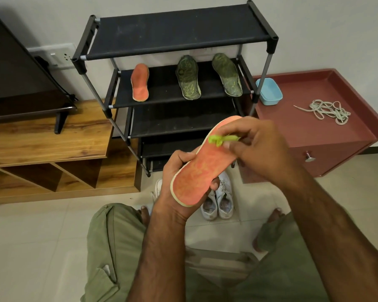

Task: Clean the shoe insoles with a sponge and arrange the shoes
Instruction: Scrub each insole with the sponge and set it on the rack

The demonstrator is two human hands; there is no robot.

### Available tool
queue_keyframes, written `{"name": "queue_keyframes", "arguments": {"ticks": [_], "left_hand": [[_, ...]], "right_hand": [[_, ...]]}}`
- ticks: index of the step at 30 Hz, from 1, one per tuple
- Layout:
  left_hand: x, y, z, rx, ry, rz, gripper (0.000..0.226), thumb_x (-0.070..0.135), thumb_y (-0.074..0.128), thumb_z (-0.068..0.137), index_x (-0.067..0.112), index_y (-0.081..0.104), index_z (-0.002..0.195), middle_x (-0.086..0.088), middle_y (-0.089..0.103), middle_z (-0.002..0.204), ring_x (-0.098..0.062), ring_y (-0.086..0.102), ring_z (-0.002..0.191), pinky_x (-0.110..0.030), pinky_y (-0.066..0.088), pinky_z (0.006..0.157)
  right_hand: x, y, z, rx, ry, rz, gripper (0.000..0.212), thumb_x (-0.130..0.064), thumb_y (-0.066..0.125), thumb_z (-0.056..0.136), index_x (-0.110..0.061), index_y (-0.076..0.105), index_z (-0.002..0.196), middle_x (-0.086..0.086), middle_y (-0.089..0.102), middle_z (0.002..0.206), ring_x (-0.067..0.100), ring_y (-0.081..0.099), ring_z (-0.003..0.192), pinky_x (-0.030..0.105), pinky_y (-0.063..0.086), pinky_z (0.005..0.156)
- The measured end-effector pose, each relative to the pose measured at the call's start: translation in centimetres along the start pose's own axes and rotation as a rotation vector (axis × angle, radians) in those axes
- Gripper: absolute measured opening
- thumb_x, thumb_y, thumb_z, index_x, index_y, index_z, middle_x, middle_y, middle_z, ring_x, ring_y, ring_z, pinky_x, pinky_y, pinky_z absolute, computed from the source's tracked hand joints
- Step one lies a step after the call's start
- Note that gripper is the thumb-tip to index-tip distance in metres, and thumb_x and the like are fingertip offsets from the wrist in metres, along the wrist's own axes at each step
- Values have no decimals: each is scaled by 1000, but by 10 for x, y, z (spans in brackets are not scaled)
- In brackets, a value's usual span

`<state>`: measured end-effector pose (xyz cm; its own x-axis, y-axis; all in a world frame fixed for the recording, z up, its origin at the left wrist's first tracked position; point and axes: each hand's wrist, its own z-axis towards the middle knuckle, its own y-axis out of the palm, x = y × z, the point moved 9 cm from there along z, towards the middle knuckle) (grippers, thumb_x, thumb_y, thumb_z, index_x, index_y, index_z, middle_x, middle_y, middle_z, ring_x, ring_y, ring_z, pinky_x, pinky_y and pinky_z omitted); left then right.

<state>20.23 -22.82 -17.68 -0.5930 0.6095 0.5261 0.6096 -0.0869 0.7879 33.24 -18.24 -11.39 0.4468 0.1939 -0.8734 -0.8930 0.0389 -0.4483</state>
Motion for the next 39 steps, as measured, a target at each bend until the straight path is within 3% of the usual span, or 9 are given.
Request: {"name": "queue_keyframes", "arguments": {"ticks": [3, 5, 9, 11, 15, 20, 27, 31, 39], "left_hand": [[26, 30, 17, -2, 146, 182, 49, 19, 66, 62, 6, 61, 109, -10, 69, 86, -18, 66, 59, -23, 54, 58], [35, 33, 21, -199, 212, -41, 52, 26, 66, 92, 13, 48, 139, -1, 67, 131, -11, 69, 105, -26, 53, 95], [9, 2, 20, -106, 91, -76, 45, 17, 41, 91, 3, 70, 122, -24, 66, 107, -26, 59, 58, -29, 54, 49], [3, -9, 11, -11, 36, -80, 54, 20, 40, 84, 2, 66, 128, -26, 64, 104, -30, 55, 54, -30, 52, 44], [5, -5, 16, 66, 37, -59, 57, 21, 41, 85, 5, 59, 137, -26, 66, 107, -32, 59, 60, -31, 56, 50], [2, 0, 15, 38, 77, -141, 43, 21, 50, 96, -5, 65, 127, -30, 62, 132, -43, 64, 117, -59, 46, 109], [5, -7, 17, 102, 106, -45, 41, 15, 47, 90, 0, 74, 117, -23, 72, 112, -33, 72, 96, -40, 58, 92], [4, -9, 18, 156, 96, -47, 35, 18, 53, 94, -1, 69, 118, -16, 73, 95, -25, 73, 79, -32, 62, 70], [0, -9, 19, 102, 34, -103, 54, 22, 55, 101, 1, 45, 150, -26, 55, 144, -40, 59, 126, -47, 56, 101]], "right_hand": [[4, -23, 6, 171, 26, 28, 25, -10, 76, 91, -28, 70, 109, -6, 73, 95, 13, 71, 86, 36, 61, 75], [2, -25, 8, 176, -8, -131, 19, -14, 74, 92, -29, 68, 102, -8, 69, 92, 11, 68, 85, 36, 60, 77], [2, -12, 7, 66, -19, -325, 16, -22, 75, 91, -33, 78, 102, -12, 68, 100, 4, 63, 88, 17, 48, 77], [0, -11, 8, 68, -12, -352, 17, -28, 80, 87, -31, 79, 104, -13, 66, 101, 4, 62, 88, 13, 43, 78], [-6, -10, 8, 93, -20, -383, 14, -23, 85, 83, -29, 77, 93, -18, 63, 88, 1, 61, 80, 17, 45, 73], [-9, -1, 8, 2, -26, -331, 33, -20, 81, 87, -34, 74, 116, -15, 70, 97, 2, 66, 88, 21, 54, 80], [-7, -16, 13, 102, -59, -367, 23, -18, 78, 87, -28, 81, 108, -7, 72, 104, 9, 66, 95, 37, 56, 90], [-16, 7, 4, -70, -68, -326, 22, -16, 81, 85, -30, 82, 102, -13, 75, 102, 2, 67, 92, 23, 55, 88], [-13, -5, 13, -26, -29, -395, 22, -15, 80, 84, -30, 83, 100, -10, 74, 101, 7, 68, 91, 30, 56, 88]]}}
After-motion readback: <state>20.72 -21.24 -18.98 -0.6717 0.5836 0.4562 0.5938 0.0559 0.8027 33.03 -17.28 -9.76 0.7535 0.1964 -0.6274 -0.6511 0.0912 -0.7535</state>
